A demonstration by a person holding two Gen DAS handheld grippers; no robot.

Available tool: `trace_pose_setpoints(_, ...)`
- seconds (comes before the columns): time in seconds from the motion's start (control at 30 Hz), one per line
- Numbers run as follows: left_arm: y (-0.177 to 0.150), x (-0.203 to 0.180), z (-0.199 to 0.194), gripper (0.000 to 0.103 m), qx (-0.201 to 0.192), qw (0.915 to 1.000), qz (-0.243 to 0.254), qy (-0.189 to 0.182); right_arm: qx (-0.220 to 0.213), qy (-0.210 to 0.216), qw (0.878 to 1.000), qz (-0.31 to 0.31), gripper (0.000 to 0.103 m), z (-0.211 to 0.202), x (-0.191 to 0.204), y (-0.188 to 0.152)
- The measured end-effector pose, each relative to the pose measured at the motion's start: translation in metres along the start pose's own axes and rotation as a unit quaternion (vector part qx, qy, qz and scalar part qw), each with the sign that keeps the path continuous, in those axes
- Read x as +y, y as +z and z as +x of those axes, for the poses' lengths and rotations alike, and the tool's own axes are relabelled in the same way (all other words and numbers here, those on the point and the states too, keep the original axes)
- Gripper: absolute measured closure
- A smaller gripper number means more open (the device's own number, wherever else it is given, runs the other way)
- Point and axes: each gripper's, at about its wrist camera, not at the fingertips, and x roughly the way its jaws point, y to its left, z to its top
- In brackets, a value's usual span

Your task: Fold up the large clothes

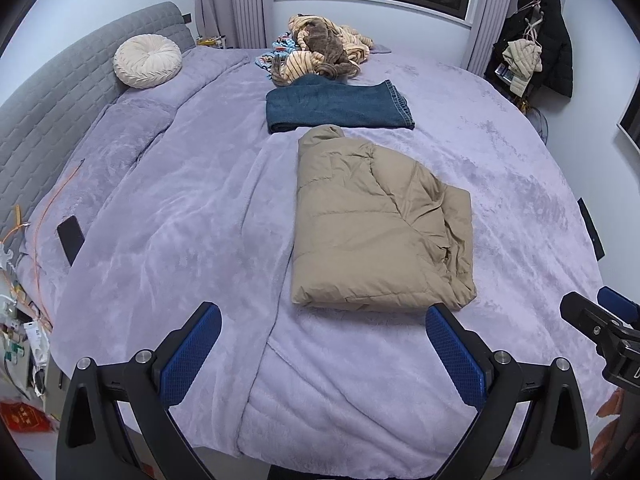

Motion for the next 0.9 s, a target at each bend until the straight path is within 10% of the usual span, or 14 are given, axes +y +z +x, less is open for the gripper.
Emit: trace_pose_setpoints(0.9, 0.032, 0.033, -0.026, 0.0, -0.021, 0.9996, 0.021, 0.002, -0.045, -0.039, 0.998, 0.02, 0.0, -0.031, 0.04, 0.02)
